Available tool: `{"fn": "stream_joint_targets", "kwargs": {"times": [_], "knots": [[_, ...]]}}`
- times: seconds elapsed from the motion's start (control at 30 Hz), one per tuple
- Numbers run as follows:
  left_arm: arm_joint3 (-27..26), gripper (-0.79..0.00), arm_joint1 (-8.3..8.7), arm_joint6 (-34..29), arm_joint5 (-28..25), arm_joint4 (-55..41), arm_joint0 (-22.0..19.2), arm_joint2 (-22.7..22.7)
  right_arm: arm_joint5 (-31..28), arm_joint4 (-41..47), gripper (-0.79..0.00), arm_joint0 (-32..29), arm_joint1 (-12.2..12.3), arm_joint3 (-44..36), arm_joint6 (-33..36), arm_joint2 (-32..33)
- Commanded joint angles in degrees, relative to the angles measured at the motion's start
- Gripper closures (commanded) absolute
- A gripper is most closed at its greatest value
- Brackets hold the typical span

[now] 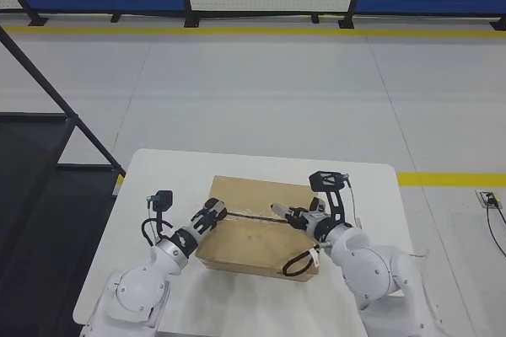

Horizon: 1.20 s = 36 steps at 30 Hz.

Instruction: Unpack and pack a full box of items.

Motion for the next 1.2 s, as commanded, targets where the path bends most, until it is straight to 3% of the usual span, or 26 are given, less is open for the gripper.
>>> {"fn": "stream_joint_targets", "kwargs": {"times": [0.0, 0.37, 0.53, 0.6, 0.63, 0.83, 0.93, 1.17], "knots": [[0.11, 0.000, 0.02, 0.08, -0.01, 0.07, -0.09, 0.25, 0.12, 0.21, -0.785, -0.60, 0.05, -0.69, -1.07, 0.43], [-0.27, 0.000, 0.34, 0.56, -0.23, -0.35, 0.88, -0.08, 5.25, -3.85, -0.785, -0.37, -0.03, 0.74, -7.19, 0.13], [-0.73, 0.000, 0.51, 0.66, -0.46, -0.92, 1.45, -0.49, 13.11, -22.60, -0.785, -0.13, -0.17, 2.32, -10.49, -5.17], [-0.86, 0.000, 0.57, 0.72, -0.56, -1.15, 1.64, -0.61, 14.22, -25.70, -0.576, 0.04, -0.32, 2.31, -8.90, -6.47], [-0.88, 0.000, 0.60, 0.72, -0.63, -1.19, 1.72, -0.66, 14.57, -26.51, -0.545, -0.01, -0.37, 2.10, -8.06, -6.72], [-0.88, 0.000, 0.77, 0.63, -0.84, -1.50, 1.88, -0.70, 13.75, -31.72, -0.517, -0.68, -0.44, 1.64, -2.97, -7.23], [-0.86, 0.000, 0.85, 0.56, -0.85, -1.34, 1.88, -0.62, 13.36, -33.56, -0.388, -1.80, -0.45, 0.56, -1.56, -7.03], [-0.79, 0.000, 1.04, 0.35, -0.90, -1.40, 1.84, -0.52, 13.09, -38.10, -0.388, -4.39, -0.54, -1.26, 1.96, -6.28]]}}
